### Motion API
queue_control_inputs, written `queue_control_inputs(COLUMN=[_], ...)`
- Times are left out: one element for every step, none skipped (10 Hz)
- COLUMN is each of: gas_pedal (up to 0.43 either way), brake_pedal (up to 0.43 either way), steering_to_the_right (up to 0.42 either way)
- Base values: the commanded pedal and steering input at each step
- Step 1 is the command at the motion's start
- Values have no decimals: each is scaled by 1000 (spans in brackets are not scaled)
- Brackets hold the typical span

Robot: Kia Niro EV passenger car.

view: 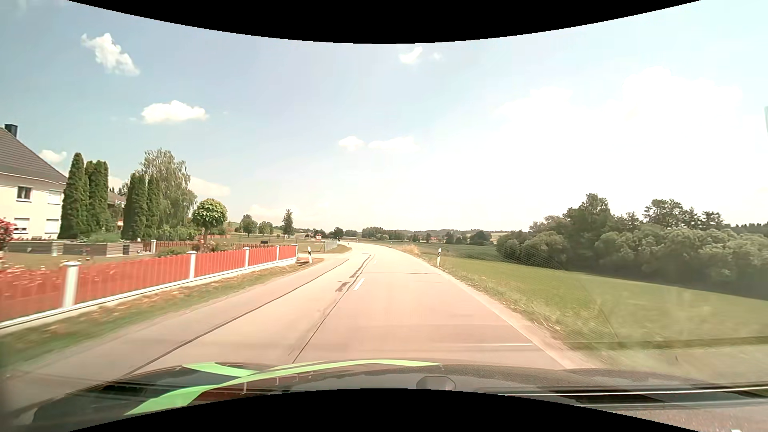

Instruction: Follow the waypoints while adhering to traffic rules and regulations

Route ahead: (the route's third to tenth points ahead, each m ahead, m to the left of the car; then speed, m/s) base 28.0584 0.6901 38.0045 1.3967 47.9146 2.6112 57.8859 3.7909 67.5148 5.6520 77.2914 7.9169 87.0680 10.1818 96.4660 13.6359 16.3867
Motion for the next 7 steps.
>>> queue_control_inputs(gas_pedal=[150,150,130,87,87,87,87], brake_pedal=[0,0,0,0,0,0,0], steering_to_the_right=[-14,-15,-14,-15,-15,-15,-15])
